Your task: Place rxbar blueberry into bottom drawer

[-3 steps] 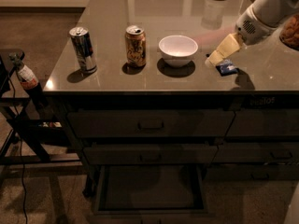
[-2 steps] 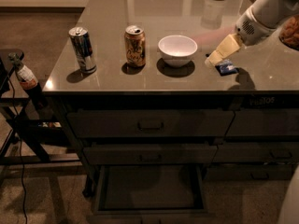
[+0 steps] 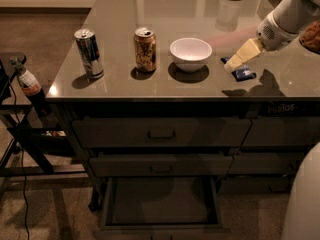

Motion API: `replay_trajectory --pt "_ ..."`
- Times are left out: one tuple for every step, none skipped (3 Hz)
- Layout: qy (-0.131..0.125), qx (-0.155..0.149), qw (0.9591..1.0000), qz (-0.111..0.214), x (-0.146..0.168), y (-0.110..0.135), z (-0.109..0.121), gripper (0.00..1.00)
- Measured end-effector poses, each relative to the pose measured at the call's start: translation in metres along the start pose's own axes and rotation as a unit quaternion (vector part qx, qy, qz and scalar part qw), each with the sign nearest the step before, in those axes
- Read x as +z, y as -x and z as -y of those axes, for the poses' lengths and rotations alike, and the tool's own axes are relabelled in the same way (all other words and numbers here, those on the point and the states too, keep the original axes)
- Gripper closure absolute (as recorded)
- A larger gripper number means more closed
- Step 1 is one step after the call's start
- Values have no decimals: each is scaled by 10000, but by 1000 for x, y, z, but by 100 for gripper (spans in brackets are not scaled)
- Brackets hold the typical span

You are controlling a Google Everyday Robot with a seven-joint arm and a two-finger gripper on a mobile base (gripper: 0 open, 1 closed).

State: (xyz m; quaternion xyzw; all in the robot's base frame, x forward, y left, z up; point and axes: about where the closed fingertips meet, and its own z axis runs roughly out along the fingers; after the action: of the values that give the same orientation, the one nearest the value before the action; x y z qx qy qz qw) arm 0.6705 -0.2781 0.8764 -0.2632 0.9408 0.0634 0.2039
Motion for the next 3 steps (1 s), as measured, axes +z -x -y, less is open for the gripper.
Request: replay_trajectory --pt "4 2 10000 -1 1 0 0 0" --pt "83 18 10000 -30 7 -1 -2 0" --pt "230 183 9996 -4 25 1 -10 0"
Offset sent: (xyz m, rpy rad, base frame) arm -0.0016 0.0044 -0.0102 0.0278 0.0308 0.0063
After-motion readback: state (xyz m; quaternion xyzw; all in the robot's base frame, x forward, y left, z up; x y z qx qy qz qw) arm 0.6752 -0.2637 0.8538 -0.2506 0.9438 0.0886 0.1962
